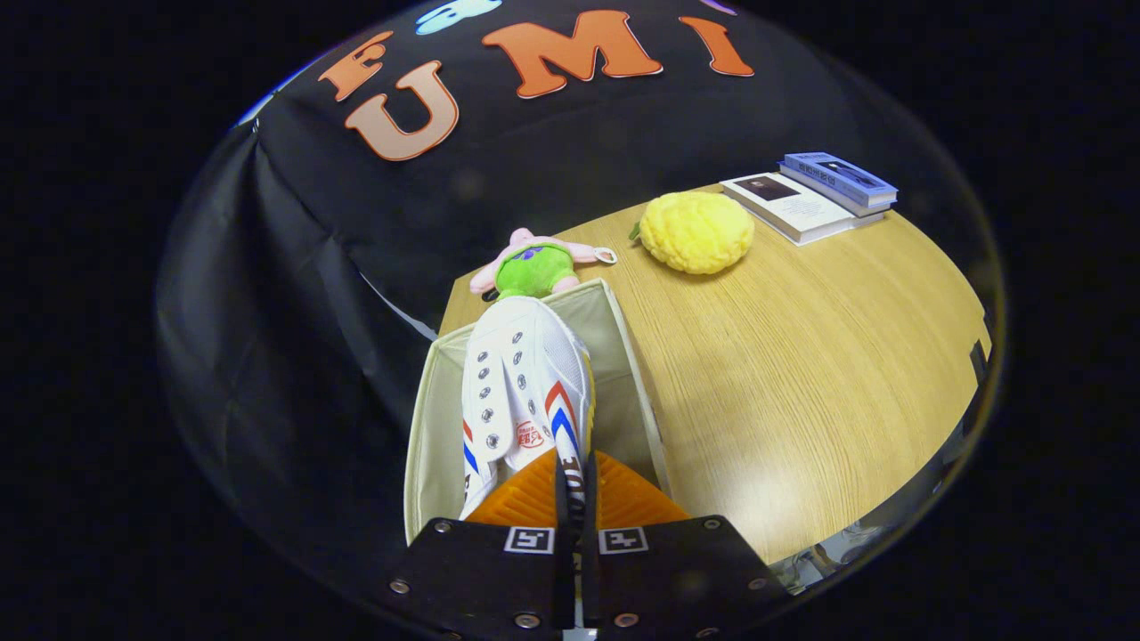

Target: Open the storage box then place both shoes into the box .Put the left shoe in first, then the right shoe, with the right side of both shoes facing outward in a uniform manner.

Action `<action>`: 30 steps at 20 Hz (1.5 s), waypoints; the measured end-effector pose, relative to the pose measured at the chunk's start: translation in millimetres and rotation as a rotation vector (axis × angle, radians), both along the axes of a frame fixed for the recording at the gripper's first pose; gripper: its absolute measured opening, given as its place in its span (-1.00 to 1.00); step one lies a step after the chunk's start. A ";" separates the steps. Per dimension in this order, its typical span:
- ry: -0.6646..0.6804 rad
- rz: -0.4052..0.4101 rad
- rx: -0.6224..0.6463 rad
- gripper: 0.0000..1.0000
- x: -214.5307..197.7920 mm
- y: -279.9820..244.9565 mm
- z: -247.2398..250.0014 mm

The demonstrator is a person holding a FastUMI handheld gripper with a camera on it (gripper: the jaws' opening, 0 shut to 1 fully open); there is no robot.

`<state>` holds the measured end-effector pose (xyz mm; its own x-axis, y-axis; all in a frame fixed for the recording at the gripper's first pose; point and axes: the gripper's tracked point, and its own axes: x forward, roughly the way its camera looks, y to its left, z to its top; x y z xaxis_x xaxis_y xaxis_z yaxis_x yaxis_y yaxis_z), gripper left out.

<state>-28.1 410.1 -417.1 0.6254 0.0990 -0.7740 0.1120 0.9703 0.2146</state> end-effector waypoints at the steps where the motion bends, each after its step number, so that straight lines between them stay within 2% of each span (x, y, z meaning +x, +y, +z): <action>1: 0.007 0.015 -0.010 -0.88 -2.2 2.7 0.5; 2: -0.016 0.040 -0.001 -0.76 1.7 10.8 3.2; 4: -0.059 0.072 0.002 -0.16 8.3 17.0 17.7; 5: -0.073 0.089 -0.001 0.30 11.1 17.6 23.1; 7: -0.104 0.109 -0.024 0.97 15.0 11.0 37.3; 10: -0.161 0.104 -0.035 0.98 23.2 -6.5 62.0; 14: -0.238 0.046 -0.034 0.98 33.4 -49.8 108.0; 24: -0.519 -0.107 -0.199 0.97 39.0 -220.3 235.1; 30: -0.620 -0.125 -0.279 0.97 34.7 -300.6 292.2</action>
